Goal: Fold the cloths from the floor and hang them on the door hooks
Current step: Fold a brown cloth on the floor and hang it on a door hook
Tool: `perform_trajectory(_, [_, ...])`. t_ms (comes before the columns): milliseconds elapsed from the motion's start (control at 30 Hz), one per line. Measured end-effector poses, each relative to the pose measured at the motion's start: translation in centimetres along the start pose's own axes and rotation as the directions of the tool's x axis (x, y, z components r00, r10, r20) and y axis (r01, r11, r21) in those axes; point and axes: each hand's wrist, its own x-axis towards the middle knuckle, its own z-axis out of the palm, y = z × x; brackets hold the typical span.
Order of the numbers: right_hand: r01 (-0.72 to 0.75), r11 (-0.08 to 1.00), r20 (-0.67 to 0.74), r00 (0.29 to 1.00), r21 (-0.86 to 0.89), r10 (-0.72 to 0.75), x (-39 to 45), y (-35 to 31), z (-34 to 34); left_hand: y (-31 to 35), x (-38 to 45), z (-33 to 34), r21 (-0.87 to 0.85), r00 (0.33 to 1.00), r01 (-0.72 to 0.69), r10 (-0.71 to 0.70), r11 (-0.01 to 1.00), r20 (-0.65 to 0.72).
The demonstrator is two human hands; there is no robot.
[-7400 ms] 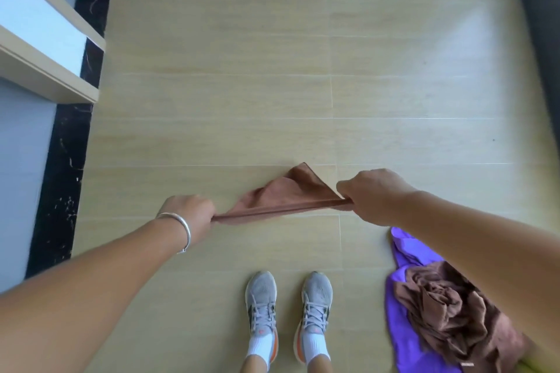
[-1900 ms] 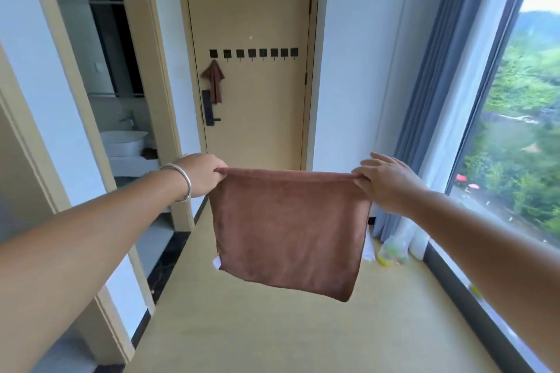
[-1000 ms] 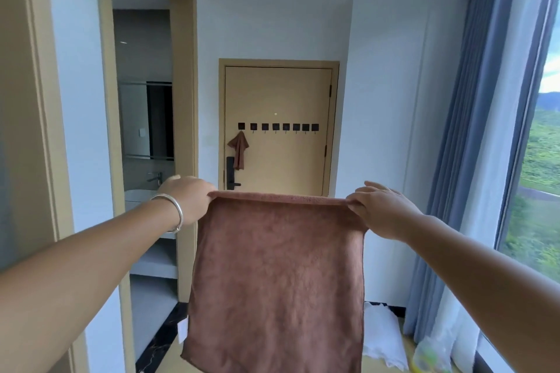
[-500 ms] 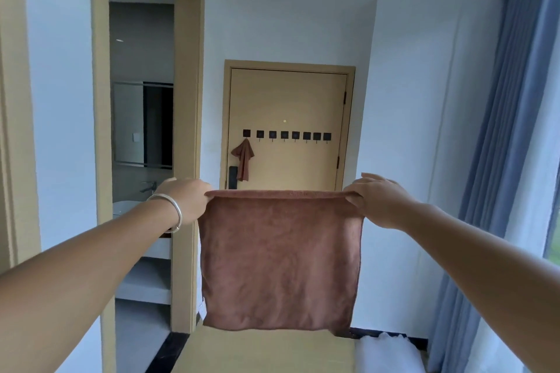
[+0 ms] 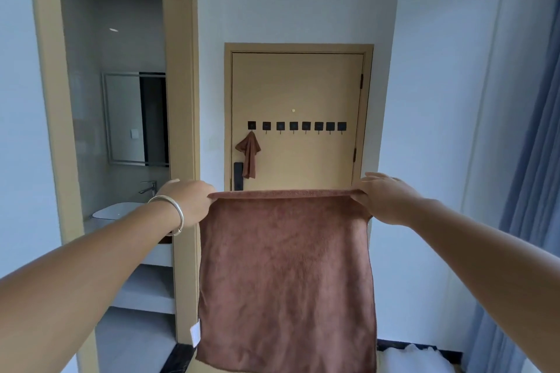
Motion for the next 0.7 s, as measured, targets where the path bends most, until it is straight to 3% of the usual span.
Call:
perform_trajectory(400, [-0.009,0.999,-0.003,1.0,0.04,0.009,15.8,10.3,7.7,2.6,17.2,7.7,0.016,0.999,0.03,-0.031,0.999,0.022])
perform_trajectory(700, [-0.009,0.999,0.036,0.999,0.052,0.007,25.1,14.1,13.0,1.3,27.2,13.0,0.041,0.998,0.036,-0.038,0.999,0.048])
